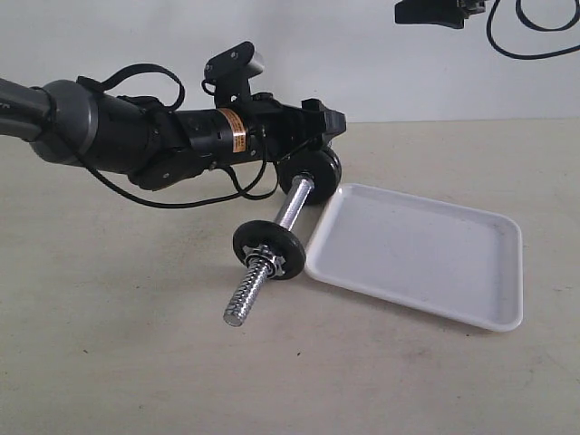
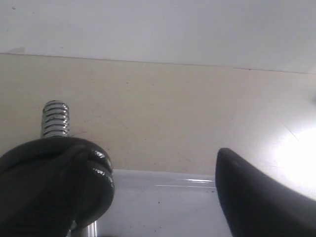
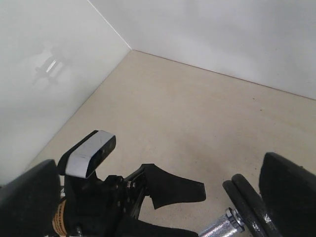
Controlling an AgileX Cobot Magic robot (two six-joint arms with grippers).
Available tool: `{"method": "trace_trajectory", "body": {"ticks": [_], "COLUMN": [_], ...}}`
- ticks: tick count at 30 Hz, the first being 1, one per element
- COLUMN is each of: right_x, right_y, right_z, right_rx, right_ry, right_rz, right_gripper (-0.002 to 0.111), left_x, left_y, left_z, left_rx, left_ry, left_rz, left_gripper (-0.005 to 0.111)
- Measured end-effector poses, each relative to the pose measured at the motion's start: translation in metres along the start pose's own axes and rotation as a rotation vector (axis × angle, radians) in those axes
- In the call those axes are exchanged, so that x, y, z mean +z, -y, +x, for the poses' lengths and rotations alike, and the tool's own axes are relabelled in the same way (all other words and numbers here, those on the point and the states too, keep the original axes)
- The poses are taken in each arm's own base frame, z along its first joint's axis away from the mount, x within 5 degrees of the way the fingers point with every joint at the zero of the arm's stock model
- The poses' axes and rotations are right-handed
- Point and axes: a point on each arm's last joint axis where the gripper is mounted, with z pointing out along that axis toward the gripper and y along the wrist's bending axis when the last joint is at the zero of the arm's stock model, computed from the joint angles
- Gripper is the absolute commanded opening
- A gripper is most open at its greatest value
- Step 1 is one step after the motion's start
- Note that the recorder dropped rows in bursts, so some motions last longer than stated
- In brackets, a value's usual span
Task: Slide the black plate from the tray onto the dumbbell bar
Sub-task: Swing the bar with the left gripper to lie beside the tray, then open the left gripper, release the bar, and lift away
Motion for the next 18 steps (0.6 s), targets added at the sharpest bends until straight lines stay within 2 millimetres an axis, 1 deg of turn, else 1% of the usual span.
{"method": "trace_trajectory", "body": {"ticks": [4, 6, 9, 10, 11, 12, 13, 14, 15, 16, 17, 18], "right_x": [0.0, 0.0, 0.0, 0.0, 0.0, 0.0, 0.0, -0.001, -0.002, -0.008, -0.013, -0.028], "right_y": [0.001, 0.002, 0.003, 0.004, 0.004, 0.004, 0.004, 0.002, 0.0, -0.008, -0.013, -0.026], "right_z": [0.002, 0.003, 0.005, 0.005, 0.005, 0.005, 0.005, 0.004, 0.003, -0.002, -0.005, -0.014], "right_rx": [-0.009, -0.013, -0.021, -0.024, -0.024, -0.025, -0.025, -0.029, -0.034, -0.053, -0.067, -0.101], "right_ry": [-0.019, -0.034, -0.051, -0.058, -0.057, -0.058, -0.058, -0.056, -0.054, -0.044, -0.035, -0.007], "right_rz": [0.014, 0.025, 0.037, 0.042, 0.042, 0.043, 0.043, 0.043, 0.043, 0.049, 0.055, 0.072], "right_gripper": [0.103, 0.103, 0.103, 0.103, 0.103, 0.103, 0.103, 0.103, 0.103, 0.103, 0.103, 0.103], "left_x": [-0.001, -0.004, -0.014, -0.026, -0.032, -0.045, -0.051, -0.065, -0.073, -0.087, -0.095, -0.11], "left_y": [0.004, 0.005, 0.007, 0.009, 0.011, 0.013, 0.013, 0.015, 0.016, 0.019, 0.02, 0.023], "left_z": [-0.003, -0.009, -0.028, -0.045, -0.053, -0.07, -0.077, -0.093, -0.1, -0.113, -0.119, -0.13], "left_rx": [0.015, 0.034, 0.083, 0.115, 0.127, 0.164, 0.18, 0.228, 0.256, 0.317, 0.356, 0.431], "left_ry": [0.021, 0.045, 0.097, 0.139, 0.16, 0.2, 0.214, 0.245, 0.259, 0.279, 0.288, 0.296], "left_rz": [0.044, 0.063, 0.09, 0.099, 0.104, 0.108, 0.107, 0.105, 0.105, 0.101, 0.099, 0.083], "left_gripper": [0.068, 0.068, 0.068, 0.068, 0.068, 0.068, 0.068, 0.068, 0.068, 0.068, 0.068, 0.068]}}
